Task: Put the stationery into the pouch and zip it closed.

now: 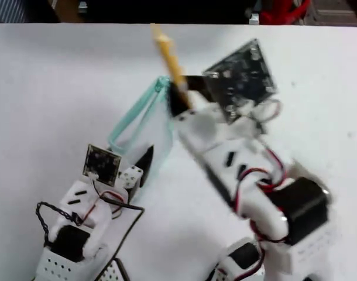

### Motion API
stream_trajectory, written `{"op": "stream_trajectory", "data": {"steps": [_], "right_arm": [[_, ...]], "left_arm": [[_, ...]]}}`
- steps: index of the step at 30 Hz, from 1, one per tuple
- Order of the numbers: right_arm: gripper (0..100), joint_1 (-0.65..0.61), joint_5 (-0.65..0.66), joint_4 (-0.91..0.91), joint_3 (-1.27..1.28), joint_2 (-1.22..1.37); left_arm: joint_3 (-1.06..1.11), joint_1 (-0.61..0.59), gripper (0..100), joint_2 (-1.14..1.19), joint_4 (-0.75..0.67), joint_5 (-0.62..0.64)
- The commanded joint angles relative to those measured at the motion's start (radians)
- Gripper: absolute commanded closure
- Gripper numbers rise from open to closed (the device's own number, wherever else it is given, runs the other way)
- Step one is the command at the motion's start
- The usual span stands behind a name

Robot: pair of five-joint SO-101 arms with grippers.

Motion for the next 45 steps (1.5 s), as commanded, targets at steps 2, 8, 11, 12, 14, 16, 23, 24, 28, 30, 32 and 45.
{"op": "stream_trajectory", "data": {"steps": [2, 8, 11, 12, 14, 16, 23, 24, 28, 30, 32, 45], "right_arm": [[98.1, -0.134, -0.109, -0.182, -0.057, 0.07], [98.1, -0.159, -0.207, -0.266, -0.055, 0.133], [98.1, -0.159, -0.242, -0.308, -0.029, 0.159], [98.1, -0.16, -0.245, -0.326, 0.002, 0.159], [98.1, -0.16, -0.249, -0.369, 0.077, 0.157], [98.1, -0.159, -0.249, -0.429, 0.172, 0.136], [98.1, -0.159, -0.244, -0.618, 0.506, -0.033], [98.1, -0.159, -0.242, -0.616, 0.532, -0.059], [98.1, -0.147, -0.209, -0.561, 0.588, -0.139], [97.8, -0.156, -0.13, -0.509, 0.585, -0.145], [95.0, -0.193, -0.041, -0.43, 0.582, -0.145], [76.2, 0.022, 0.0, -0.076, 0.305, -0.211]], "left_arm": [[-0.003, -0.005, 81, 0.004, -0.012, 0.003], [-0.003, -0.01, 79, 0.004, -0.012, 0.003], [-0.003, -0.01, 79, 0.004, -0.014, 0.003], [-0.003, -0.01, 79, 0.004, -0.014, 0.003], [-0.003, -0.01, 79, 0.004, -0.014, 0.003], [-0.003, -0.01, 79, 0.004, -0.014, 0.003], [-0.003, -0.01, 79, 0.004, -0.015, 0.003], [-0.003, -0.01, 79, 0.004, -0.015, 0.003], [-0.003, -0.01, 79, 0.004, -0.018, 0.003], [-0.003, -0.01, 79, 0.004, -0.018, 0.003], [-0.003, -0.01, 79, 0.004, -0.018, 0.003], [-0.003, -0.01, 79, 0.004, -0.014, 0.003]]}}
